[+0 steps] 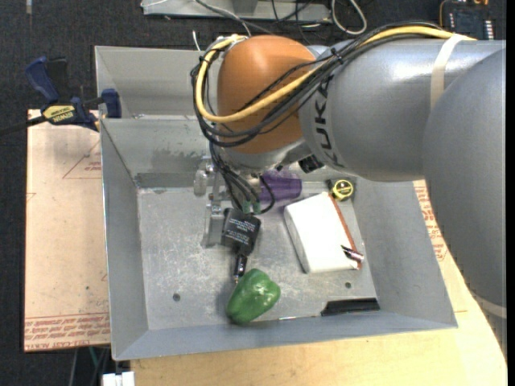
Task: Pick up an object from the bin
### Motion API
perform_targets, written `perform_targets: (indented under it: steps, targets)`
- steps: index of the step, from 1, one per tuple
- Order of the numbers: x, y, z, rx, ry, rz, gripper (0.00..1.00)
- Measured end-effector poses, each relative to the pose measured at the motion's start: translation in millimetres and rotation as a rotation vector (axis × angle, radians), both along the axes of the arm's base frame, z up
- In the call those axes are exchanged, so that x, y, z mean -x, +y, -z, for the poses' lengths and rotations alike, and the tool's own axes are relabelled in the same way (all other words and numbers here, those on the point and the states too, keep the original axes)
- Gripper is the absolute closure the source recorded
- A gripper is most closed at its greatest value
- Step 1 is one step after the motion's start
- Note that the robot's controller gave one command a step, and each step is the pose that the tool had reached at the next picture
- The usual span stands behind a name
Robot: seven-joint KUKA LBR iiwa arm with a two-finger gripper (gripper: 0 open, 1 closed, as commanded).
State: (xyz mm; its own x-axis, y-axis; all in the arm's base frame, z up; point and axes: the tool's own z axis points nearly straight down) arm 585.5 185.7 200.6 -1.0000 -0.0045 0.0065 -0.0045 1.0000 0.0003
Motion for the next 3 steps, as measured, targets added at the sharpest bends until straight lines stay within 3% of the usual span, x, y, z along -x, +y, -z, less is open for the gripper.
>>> perform_targets:
  steps: [1,2,3]
  targets:
    - [-2.1,-1,-5,-0.001,-0.008,0.003,0.00]
    - [-20.5,-98,132,-0.004,-0.003,-0.178,0.00]
    - [-15.8,-94,84,-0.007,-0.024,-0.469,0.00]
